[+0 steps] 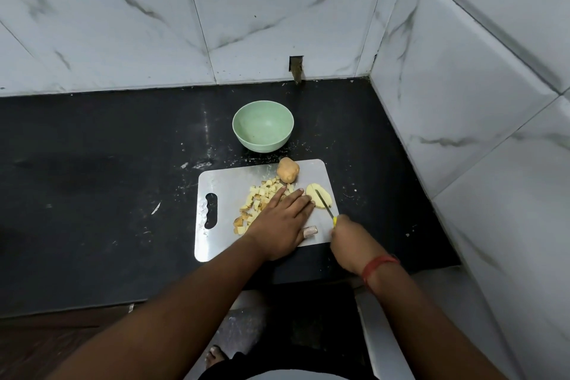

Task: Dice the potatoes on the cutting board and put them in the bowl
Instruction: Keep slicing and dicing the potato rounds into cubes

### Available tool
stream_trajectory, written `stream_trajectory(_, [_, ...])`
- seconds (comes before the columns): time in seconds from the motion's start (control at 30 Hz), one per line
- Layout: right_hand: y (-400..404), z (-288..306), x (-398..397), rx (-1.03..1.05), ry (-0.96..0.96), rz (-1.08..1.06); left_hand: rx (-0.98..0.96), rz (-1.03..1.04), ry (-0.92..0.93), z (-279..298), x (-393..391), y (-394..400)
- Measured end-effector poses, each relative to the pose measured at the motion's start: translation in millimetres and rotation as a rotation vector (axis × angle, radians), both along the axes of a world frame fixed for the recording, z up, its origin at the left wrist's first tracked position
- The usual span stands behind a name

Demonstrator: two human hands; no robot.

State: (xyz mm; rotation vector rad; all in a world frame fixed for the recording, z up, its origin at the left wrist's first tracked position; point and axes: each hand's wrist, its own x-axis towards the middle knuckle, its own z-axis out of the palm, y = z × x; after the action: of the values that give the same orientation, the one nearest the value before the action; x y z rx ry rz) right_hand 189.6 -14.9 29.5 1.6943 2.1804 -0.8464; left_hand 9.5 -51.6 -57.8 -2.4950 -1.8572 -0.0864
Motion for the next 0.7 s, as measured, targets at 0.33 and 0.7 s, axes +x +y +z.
stream_trajectory(0.33, [18,-8,-40,-0.056,-0.150,0.004,-0.032,0.008,-0.028,5,0,0])
stream_trajectory(0.7, [5,-14,-32,-0.069,-0.119,-0.024,-0.100,0.041,0.000,7,0,2])
